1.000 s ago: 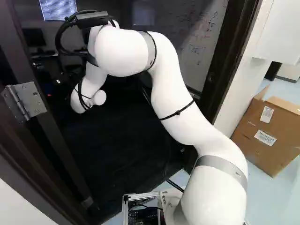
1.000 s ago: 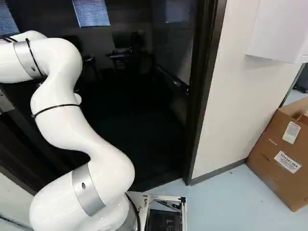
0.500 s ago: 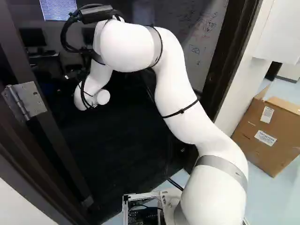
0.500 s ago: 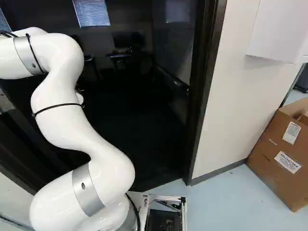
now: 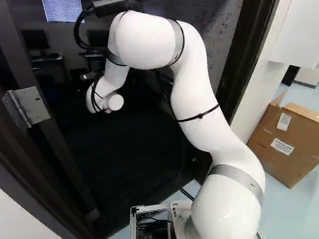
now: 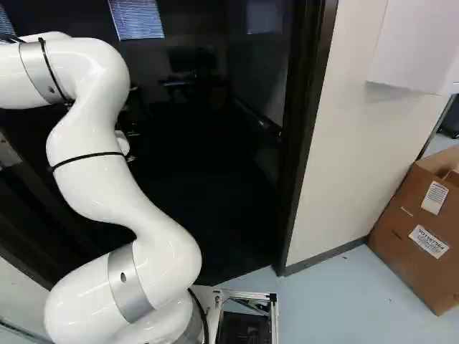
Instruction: Open the door and move inside
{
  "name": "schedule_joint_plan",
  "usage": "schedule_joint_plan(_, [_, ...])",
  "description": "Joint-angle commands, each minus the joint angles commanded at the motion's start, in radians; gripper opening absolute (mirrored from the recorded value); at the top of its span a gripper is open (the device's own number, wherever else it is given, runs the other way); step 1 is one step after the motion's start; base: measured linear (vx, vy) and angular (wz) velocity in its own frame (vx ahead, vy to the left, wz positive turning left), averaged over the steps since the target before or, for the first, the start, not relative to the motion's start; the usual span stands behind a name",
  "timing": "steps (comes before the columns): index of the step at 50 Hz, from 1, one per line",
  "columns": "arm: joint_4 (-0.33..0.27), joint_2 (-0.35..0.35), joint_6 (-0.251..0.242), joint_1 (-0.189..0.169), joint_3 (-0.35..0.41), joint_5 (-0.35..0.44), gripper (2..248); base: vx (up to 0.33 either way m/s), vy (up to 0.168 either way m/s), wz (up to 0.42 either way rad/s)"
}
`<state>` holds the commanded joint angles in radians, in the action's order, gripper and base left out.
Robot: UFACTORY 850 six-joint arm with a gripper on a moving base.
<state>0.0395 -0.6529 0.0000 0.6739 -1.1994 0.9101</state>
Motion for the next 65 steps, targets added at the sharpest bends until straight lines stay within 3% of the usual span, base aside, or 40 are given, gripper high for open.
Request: schedule_joint_plan(65, [0.013,0.2,0.0,-0.124,0.263,0.0,247,0.0,0.0,0.0])
